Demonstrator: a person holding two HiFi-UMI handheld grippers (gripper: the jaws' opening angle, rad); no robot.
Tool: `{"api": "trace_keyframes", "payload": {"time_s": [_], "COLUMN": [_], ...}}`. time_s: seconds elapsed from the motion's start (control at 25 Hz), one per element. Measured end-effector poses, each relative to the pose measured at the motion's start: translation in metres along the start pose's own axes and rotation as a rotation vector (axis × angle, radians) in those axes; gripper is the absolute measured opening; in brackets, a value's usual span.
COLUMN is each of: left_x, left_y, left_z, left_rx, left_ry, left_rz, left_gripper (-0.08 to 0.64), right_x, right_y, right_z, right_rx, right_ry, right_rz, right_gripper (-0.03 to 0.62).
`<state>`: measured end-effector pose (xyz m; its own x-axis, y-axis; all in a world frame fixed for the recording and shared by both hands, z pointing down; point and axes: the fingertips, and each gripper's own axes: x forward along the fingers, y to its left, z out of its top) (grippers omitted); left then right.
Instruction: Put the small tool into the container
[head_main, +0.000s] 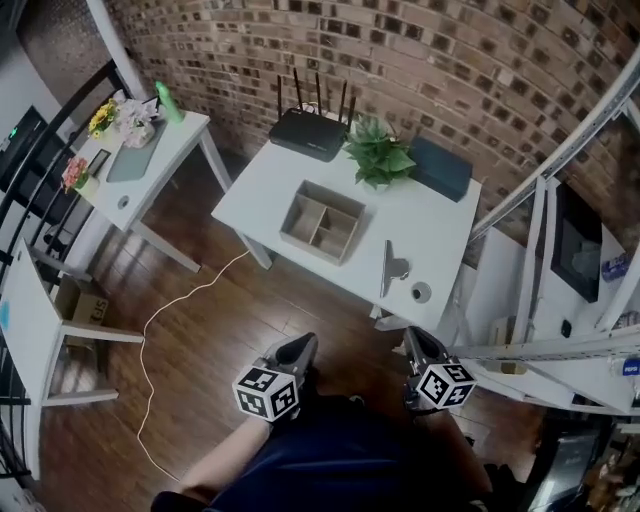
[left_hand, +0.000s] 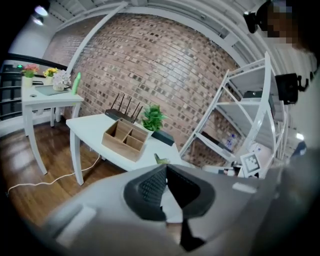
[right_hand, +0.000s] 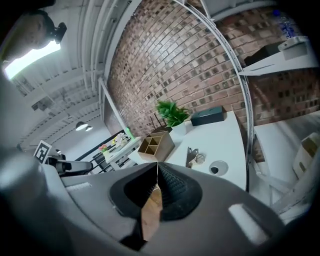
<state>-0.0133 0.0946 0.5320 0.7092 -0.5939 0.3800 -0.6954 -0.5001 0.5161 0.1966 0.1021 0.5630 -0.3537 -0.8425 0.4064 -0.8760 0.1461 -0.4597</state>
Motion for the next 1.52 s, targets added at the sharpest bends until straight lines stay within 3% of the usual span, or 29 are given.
{"api": "trace_keyframes", "payload": {"time_s": [0.24,0.52,0.84,1.16,1.52], "left_x": [0.011,0.026,0.049,0.066,0.061], "left_y": [0.053,0.092,0.100,0.088,0.092], "left_z": [0.040,0.060,0.086,0.091,0.089], "left_rx": [0.002,-0.020,-0.021,-0.003,-0.048], "left_ry": [0.014,0.048,0.002,0.009,-0.022], "left_rz": [-0.075,-0.071,0.056,0.089,0.114], "left_gripper": [0.003,0.003,0.005,0.091,0.081], "right_x": [0.050,0.088,0.133,0.171,0.196], "right_y": [-0.017,-0.059,-0.119,-0.147,-0.149], "right_z": [0.029,0.038,0.016,-0.007,-0.021], "right_rx": [0.031,0.049,0.047,0.103,0.097], "right_ry": [0.009,0.109,0.255,0.386,0.589], "right_rz": [-0.137,-0.218,-0.205,-0.113,-0.027], "right_gripper": [0.012,0.124,0.163,0.201,0.169]}}
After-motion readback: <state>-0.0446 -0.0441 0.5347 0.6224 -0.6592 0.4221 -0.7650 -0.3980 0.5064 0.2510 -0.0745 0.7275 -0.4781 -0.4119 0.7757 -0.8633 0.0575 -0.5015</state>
